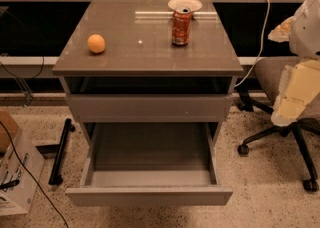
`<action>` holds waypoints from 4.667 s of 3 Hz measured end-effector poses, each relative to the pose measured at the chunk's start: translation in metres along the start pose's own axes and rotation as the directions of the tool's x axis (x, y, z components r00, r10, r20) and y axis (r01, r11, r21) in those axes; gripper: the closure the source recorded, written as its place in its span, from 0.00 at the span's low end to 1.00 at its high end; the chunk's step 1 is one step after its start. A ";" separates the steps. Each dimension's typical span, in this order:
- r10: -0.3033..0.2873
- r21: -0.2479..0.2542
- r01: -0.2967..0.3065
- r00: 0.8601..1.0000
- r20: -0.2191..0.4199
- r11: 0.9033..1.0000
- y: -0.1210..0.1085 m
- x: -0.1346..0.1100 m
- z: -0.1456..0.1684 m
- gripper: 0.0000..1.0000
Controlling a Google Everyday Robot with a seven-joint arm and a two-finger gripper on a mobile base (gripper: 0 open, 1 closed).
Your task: Place orange into middle drawer
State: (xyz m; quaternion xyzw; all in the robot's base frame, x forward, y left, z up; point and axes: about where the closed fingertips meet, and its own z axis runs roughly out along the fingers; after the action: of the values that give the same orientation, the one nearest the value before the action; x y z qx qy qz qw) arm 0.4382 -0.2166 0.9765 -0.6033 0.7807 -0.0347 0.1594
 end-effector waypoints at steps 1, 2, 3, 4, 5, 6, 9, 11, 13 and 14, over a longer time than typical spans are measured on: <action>0.000 0.000 0.000 1.000 0.000 1.000 0.000 0.000 0.000 0.00; -0.014 0.037 0.012 0.998 0.069 0.999 -0.011 -0.018 0.001 0.00; -0.034 0.073 0.022 0.985 0.167 0.997 -0.032 -0.048 0.008 0.00; -0.073 0.086 0.053 0.967 0.243 0.995 -0.051 -0.079 0.018 0.00; -0.103 0.075 0.083 0.945 0.311 0.994 -0.077 -0.120 0.038 0.00; -0.119 0.065 0.103 0.932 0.342 0.993 -0.093 -0.144 0.051 0.00; -0.099 0.020 0.099 0.922 0.373 0.995 -0.115 -0.176 0.084 0.00; -0.074 0.036 0.065 0.834 0.546 0.997 -0.142 -0.239 0.146 0.00; -0.016 -0.025 0.045 0.730 0.684 0.999 -0.170 -0.293 0.190 0.00; -0.012 -0.029 0.044 0.723 0.690 0.999 -0.173 -0.296 0.191 0.00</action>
Offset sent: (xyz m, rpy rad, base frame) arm 0.0408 0.0393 0.0128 0.1521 -0.1400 0.0630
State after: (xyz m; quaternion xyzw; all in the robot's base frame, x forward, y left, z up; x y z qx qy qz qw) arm 0.7203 0.0450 0.8991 -0.5881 0.6568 0.2064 0.4244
